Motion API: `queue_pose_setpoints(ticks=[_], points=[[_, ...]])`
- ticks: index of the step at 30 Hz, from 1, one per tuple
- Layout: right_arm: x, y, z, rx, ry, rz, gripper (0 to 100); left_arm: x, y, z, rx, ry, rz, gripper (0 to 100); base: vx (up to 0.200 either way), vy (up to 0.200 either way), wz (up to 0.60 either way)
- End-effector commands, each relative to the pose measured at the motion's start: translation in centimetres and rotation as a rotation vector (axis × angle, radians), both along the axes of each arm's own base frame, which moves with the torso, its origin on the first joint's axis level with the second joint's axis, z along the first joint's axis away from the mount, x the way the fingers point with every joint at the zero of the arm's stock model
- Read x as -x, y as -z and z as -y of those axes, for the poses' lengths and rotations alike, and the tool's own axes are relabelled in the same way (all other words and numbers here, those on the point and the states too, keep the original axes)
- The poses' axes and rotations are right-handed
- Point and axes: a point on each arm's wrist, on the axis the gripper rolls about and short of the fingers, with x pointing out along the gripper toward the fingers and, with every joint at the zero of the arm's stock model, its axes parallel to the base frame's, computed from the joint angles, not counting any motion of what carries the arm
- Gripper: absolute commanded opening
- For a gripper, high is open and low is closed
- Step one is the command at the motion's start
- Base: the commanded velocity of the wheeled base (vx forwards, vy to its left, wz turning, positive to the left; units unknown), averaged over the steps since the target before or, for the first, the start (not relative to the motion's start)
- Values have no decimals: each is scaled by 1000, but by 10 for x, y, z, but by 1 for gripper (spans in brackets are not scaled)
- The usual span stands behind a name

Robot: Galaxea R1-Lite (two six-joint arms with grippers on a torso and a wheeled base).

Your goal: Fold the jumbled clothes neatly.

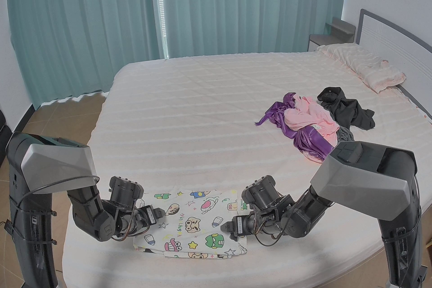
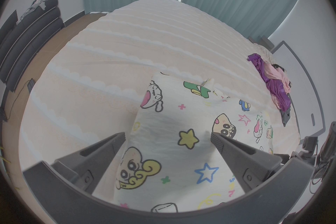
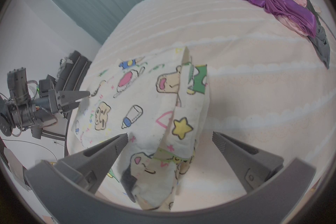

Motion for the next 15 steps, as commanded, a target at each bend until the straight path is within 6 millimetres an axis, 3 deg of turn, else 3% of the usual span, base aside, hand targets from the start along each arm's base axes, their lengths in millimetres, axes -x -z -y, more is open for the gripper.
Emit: queue_pose_setpoints(ticks=[1, 5, 15], points=[[-4, 0, -15, -6, -25, 19, 100, -3, 9, 7, -8, 18, -8, 100, 0, 0, 0], [-14, 11, -25, 40, 7, 43, 100, -10, 9, 10, -6, 18, 12, 100, 0, 0, 0], [-16, 11, -35, 86, 4, 11, 100, -20, 11, 19, 0, 33, 37, 100, 0, 0, 0]])
